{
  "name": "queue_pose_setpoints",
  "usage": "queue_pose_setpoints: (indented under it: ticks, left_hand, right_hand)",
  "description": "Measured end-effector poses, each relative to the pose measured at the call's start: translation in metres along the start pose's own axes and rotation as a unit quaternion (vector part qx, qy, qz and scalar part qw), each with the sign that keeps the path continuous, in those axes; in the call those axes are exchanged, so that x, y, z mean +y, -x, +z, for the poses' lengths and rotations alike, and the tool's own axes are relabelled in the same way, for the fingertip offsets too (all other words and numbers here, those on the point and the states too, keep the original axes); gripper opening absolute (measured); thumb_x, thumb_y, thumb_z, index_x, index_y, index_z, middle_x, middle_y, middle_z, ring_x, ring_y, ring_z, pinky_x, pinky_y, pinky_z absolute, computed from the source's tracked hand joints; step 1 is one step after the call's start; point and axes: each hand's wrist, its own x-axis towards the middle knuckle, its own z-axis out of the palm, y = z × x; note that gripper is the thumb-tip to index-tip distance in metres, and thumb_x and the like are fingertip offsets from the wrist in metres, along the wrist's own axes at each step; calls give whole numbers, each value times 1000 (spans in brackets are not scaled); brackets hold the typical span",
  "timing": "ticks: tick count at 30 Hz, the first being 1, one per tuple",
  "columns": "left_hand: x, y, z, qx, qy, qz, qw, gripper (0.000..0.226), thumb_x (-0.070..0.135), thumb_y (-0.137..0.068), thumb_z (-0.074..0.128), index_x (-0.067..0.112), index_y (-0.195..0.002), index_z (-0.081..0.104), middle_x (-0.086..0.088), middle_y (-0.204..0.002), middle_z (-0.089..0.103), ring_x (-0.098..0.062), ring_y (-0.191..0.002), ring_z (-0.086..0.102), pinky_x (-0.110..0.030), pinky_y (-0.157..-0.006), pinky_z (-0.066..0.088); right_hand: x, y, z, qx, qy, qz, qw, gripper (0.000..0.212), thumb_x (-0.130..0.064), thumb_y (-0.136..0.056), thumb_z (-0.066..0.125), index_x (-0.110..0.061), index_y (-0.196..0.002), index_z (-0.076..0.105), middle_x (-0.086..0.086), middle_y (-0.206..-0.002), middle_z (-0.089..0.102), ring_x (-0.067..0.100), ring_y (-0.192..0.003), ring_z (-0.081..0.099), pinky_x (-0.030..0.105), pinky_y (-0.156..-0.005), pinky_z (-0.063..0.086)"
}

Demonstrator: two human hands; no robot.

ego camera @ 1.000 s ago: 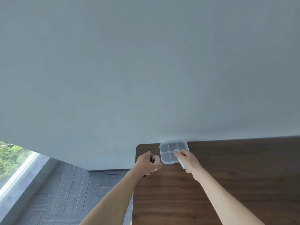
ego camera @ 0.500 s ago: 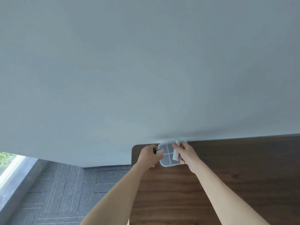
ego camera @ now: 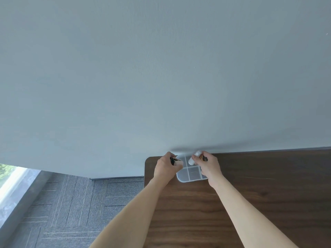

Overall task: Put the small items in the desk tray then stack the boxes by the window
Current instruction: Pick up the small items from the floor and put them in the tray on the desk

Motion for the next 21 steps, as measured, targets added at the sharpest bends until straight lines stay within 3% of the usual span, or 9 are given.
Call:
queue_pose_setpoints:
  ticks: [2,3,7,11,13,15,18,21]
  left_hand:
    - [1,0,1,-2,1,-2,1000,37,42,-69,60,29,-104,63,10,-84,66,-11,-77,64,-43,-73,63]
    - [1,0,0,-8,-2,-2,1000,39,43,-70,62,29,-106,62,9,-87,65,-13,-80,65,-43,-73,63]
    - [-6,-2,-1,-20,-18,16,999,50,45,-69,77,30,-113,60,10,-85,60,-17,-83,64,-44,-72,62]
    - [-12,-2,-3,-6,11,19,1000,39,37,-72,79,24,-104,63,2,-82,65,-16,-70,58,-44,-72,61]
    - [-13,3,-5,-3,30,14,999,27,34,-76,74,23,-98,62,2,-83,66,-16,-69,57,-42,-73,59]
    - [-13,8,-8,-7,63,-5,998,15,28,-80,66,21,-93,62,6,-81,62,-18,-70,60,-37,-63,57]
    - [-11,18,-10,-20,116,-38,992,12,26,-77,59,18,-86,62,3,-78,61,-22,-69,64,-25,-51,45]
    - [-14,20,-8,-32,108,-41,993,21,35,-67,54,21,-82,60,-1,-84,68,-26,-84,68,-32,-66,48]
  right_hand:
    - [-1,0,0,-2,1,6,1000,6,-28,-84,76,-31,-89,74,7,-98,71,23,-88,63,33,-62,42]
    - [0,-1,1,0,3,9,1000,12,-25,-84,75,-34,-91,74,4,-102,71,24,-94,64,33,-63,45]
    - [2,0,2,-13,13,25,1000,22,-23,-89,72,-45,-94,73,-1,-101,69,21,-87,56,35,-63,44]
    - [4,3,0,-25,18,32,999,17,-26,-96,64,-31,-109,73,-1,-89,70,12,-79,61,32,-63,45]
    - [5,6,-2,-14,39,27,999,16,-32,-96,64,-28,-109,71,0,-83,68,9,-77,61,28,-60,45]
    - [7,9,-5,-16,48,36,998,15,-37,-95,65,-27,-106,69,1,-75,66,14,-70,55,27,-53,42]
    - [13,10,-10,-26,33,79,996,15,-19,-96,59,-16,-110,65,7,-75,64,17,-55,44,25,-45,29]
    - [14,14,-14,-47,54,105,992,28,-5,-93,51,-15,-117,62,11,-85,68,18,-58,53,26,-44,34]
